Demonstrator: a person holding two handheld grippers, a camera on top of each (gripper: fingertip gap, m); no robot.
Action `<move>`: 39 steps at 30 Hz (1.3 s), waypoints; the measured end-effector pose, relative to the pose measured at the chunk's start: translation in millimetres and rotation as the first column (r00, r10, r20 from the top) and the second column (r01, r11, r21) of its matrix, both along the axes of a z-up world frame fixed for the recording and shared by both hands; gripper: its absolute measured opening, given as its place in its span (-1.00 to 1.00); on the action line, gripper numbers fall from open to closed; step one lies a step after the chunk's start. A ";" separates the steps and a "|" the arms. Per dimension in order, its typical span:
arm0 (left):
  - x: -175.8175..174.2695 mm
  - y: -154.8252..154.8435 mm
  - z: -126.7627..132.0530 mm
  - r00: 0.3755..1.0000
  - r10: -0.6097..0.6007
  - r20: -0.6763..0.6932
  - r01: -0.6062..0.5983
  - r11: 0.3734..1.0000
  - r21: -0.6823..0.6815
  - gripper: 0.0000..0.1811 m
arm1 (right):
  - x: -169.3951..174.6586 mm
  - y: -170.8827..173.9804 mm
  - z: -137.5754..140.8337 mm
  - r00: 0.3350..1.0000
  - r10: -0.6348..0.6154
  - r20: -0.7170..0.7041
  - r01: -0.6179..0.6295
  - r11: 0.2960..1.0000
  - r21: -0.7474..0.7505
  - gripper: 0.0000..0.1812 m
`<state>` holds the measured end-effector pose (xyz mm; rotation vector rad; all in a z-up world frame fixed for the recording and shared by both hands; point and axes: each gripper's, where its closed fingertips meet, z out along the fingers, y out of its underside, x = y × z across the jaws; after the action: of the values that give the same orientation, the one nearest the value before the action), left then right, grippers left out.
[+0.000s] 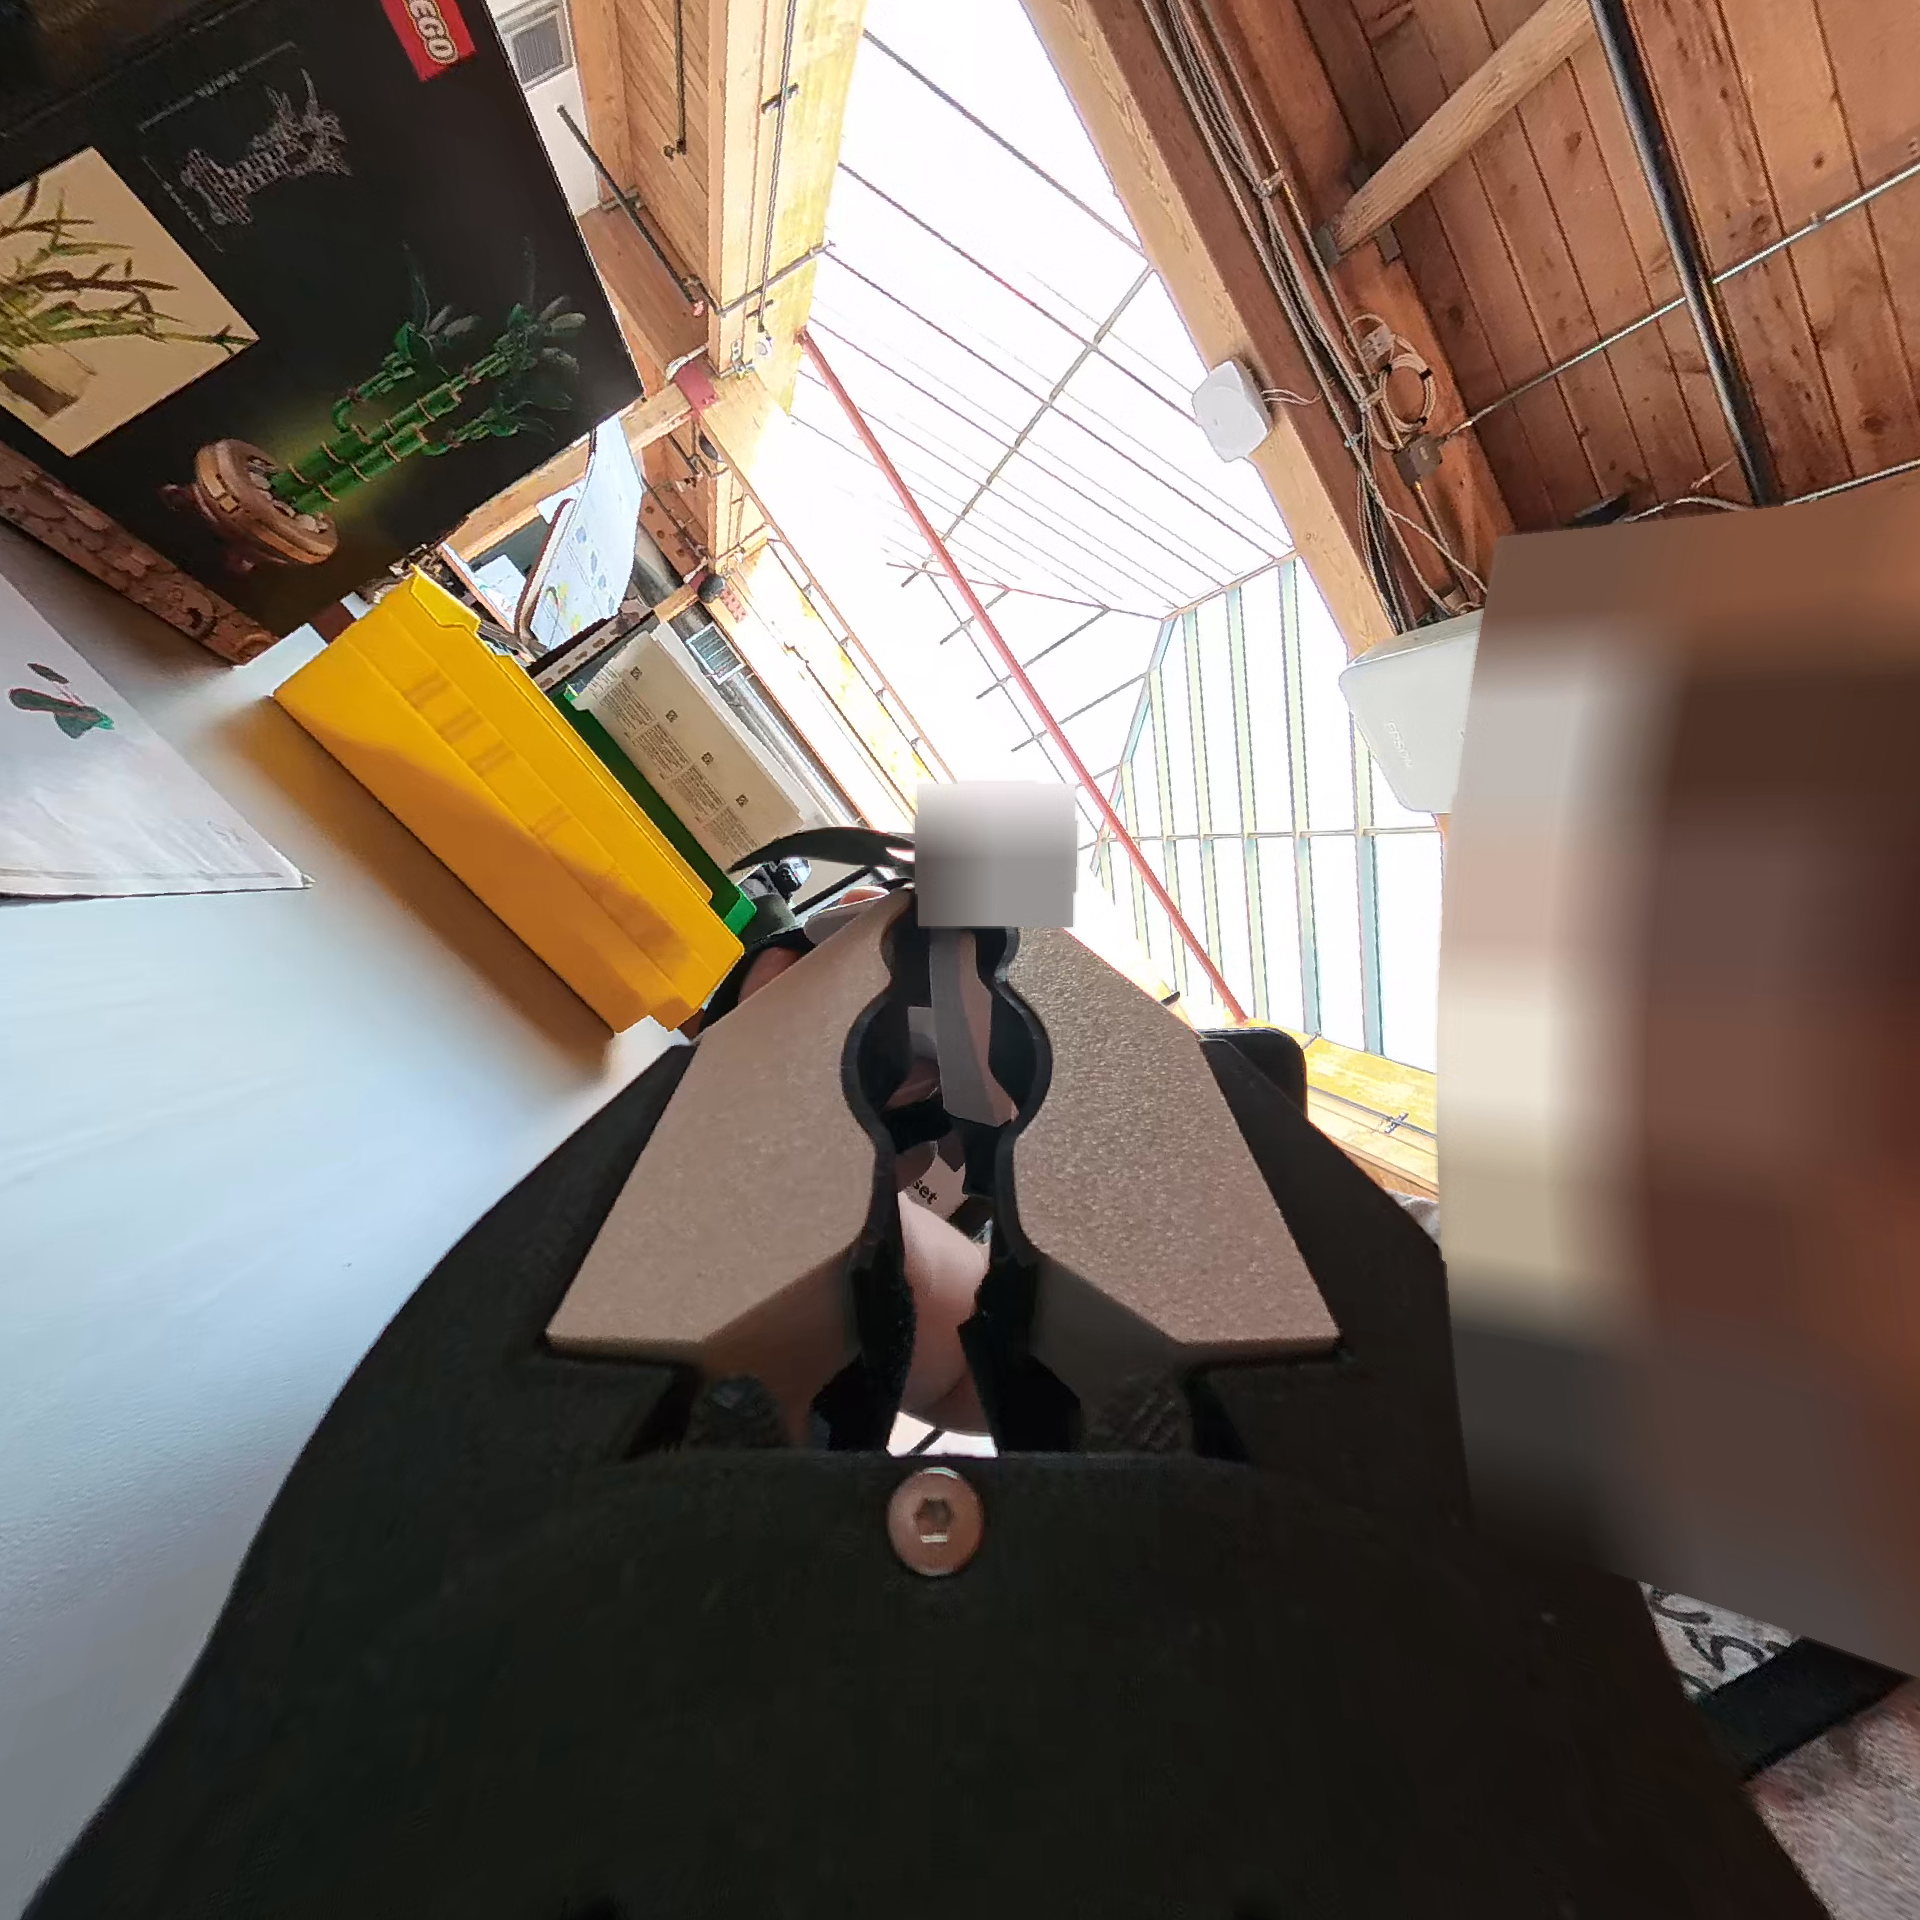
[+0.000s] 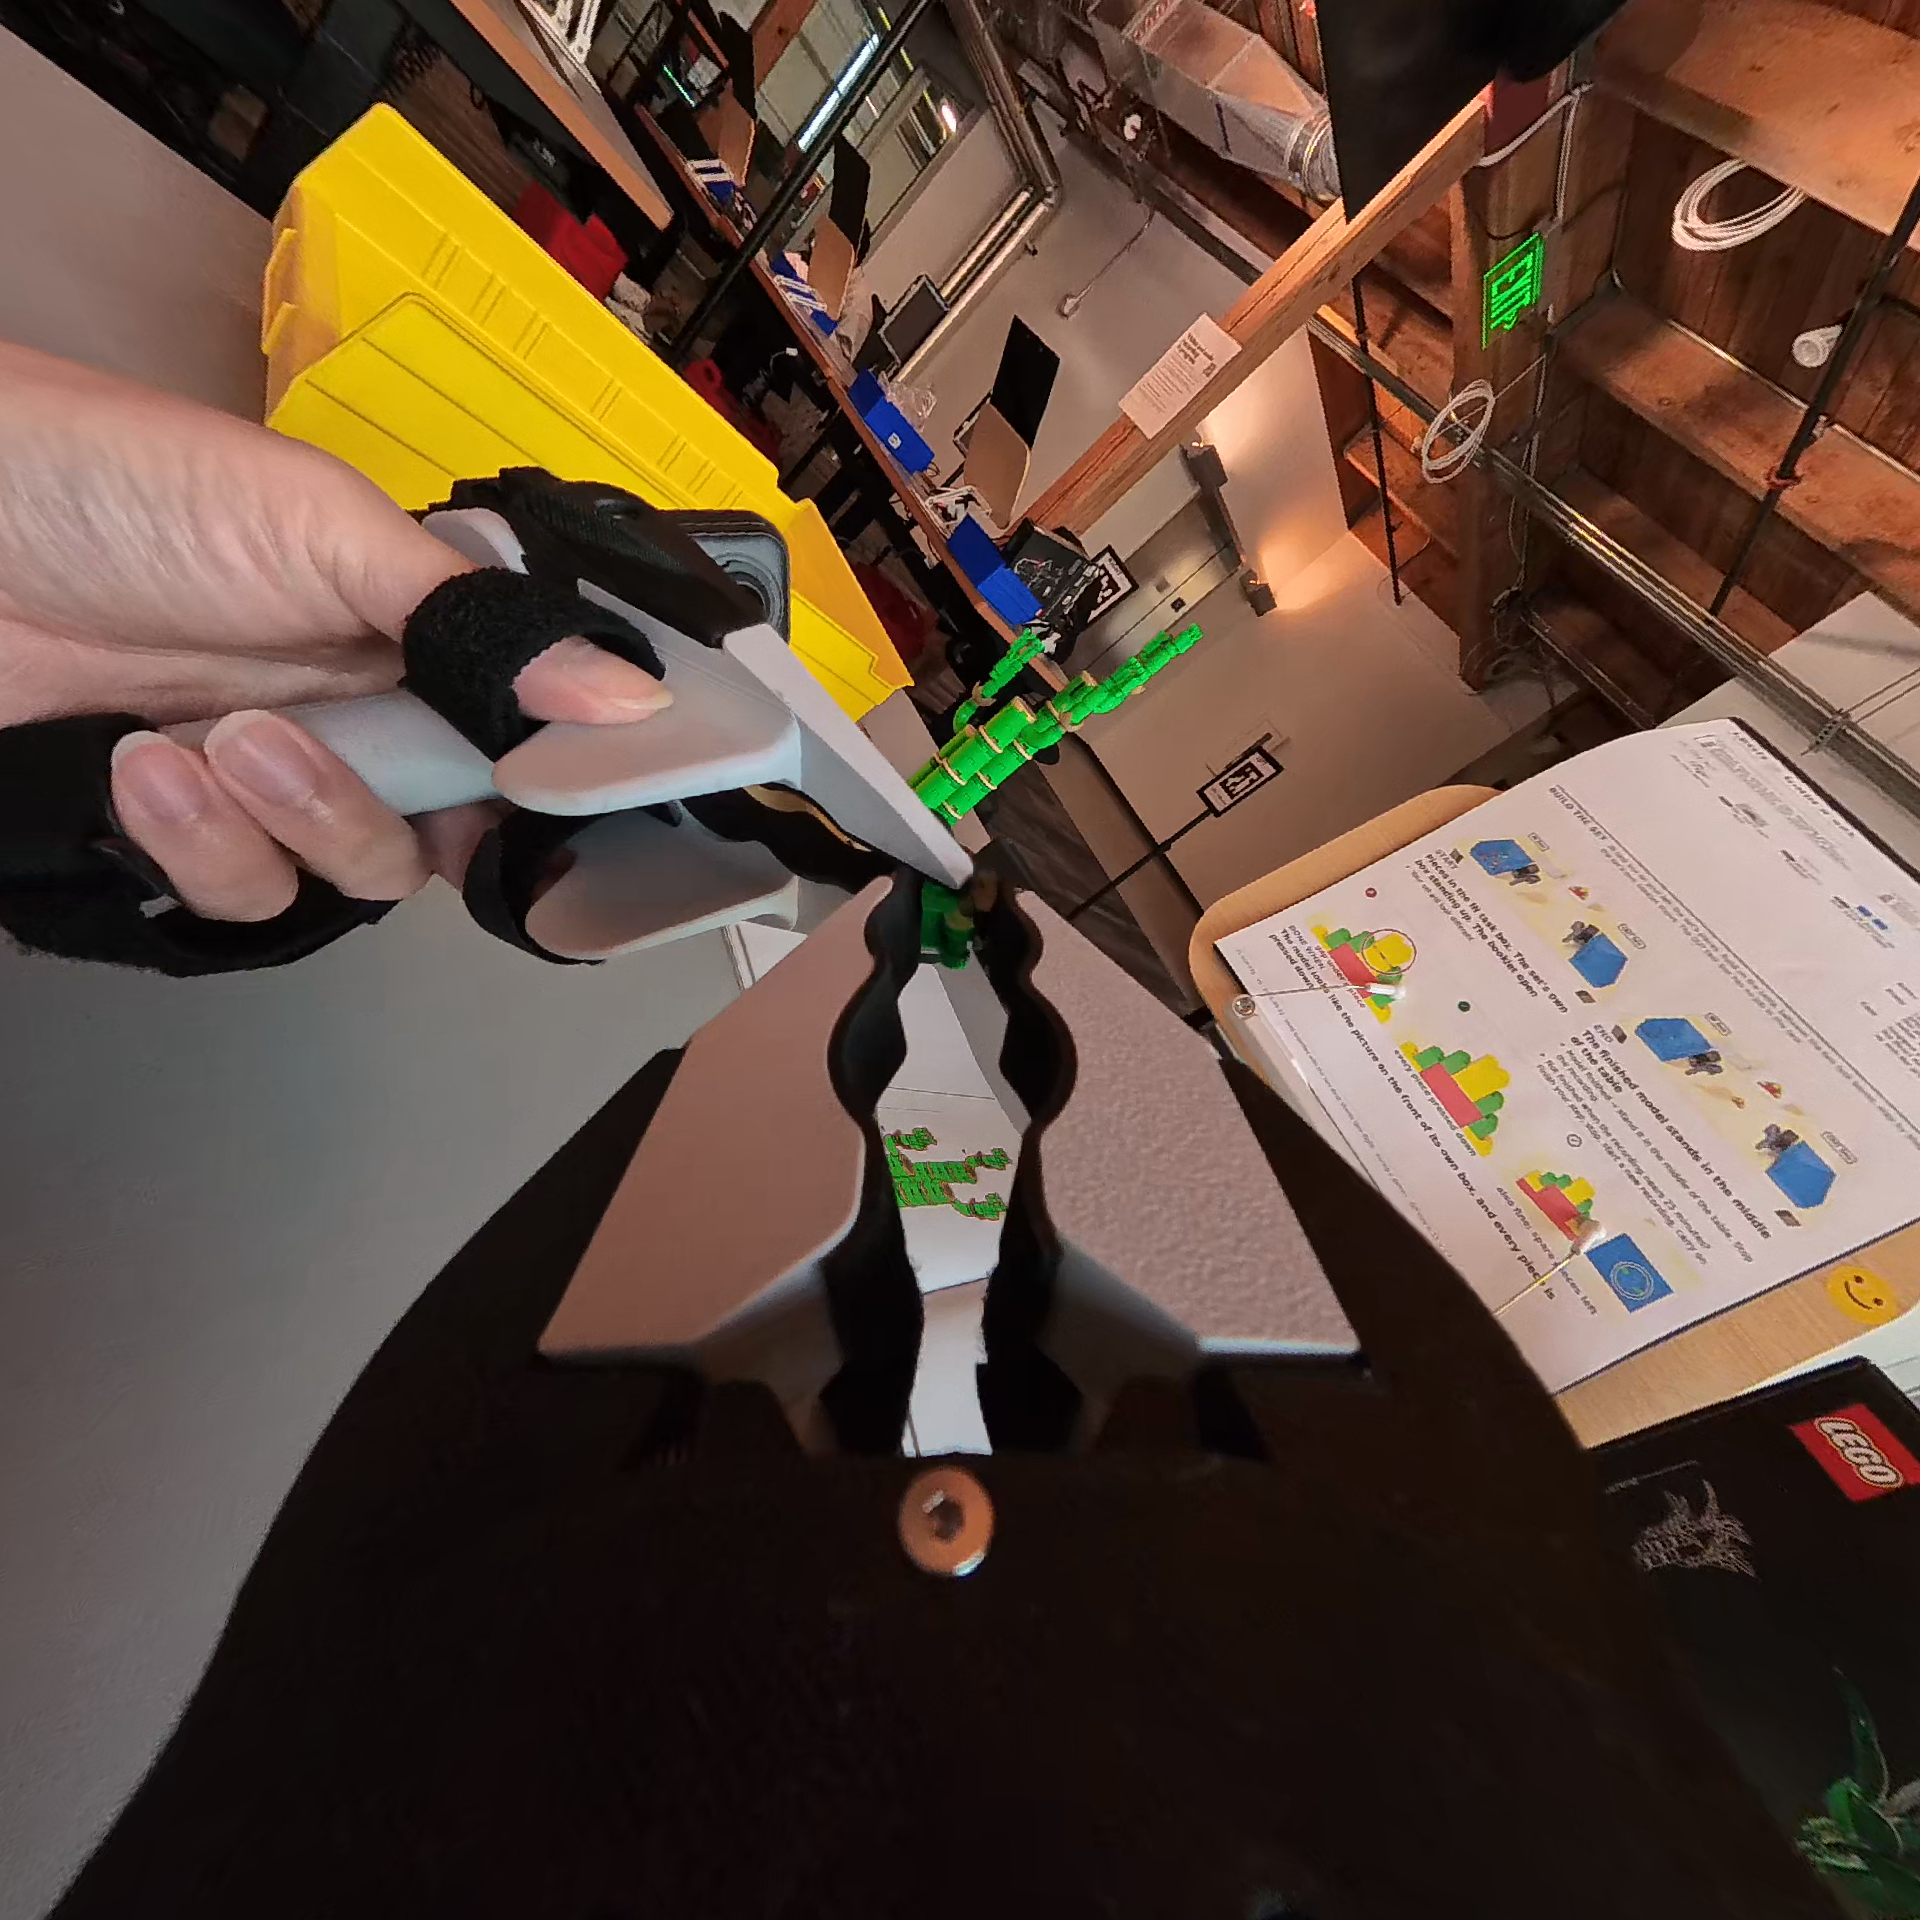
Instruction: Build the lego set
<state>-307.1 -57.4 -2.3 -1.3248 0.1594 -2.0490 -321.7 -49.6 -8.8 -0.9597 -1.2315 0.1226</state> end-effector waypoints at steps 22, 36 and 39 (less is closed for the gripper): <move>6.4 -5.6 -1.4 0.989 0.042 -0.144 -0.030 0.996 0.084 -0.94 | 4.1 -11.3 3.3 0.981 0.164 -0.104 -0.169 0.985 -0.037 -0.78; 8.6 -7.8 -1.1 0.988 0.033 -0.150 -0.019 0.996 0.092 -0.93 | 5.6 -12.3 6.8 0.984 0.147 -0.104 -0.152 0.987 -0.047 -0.85; 9.5 -11.7 5.6 0.994 0.009 -0.110 0.002 0.994 0.106 -0.92 | 6.2 -16.2 12.7 0.974 0.166 -0.156 -0.178 0.982 -0.064 -0.85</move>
<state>-297.6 -69.1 3.3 -1.3716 0.3104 -1.9376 -315.5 -65.7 3.9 -0.8932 -1.1761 0.3755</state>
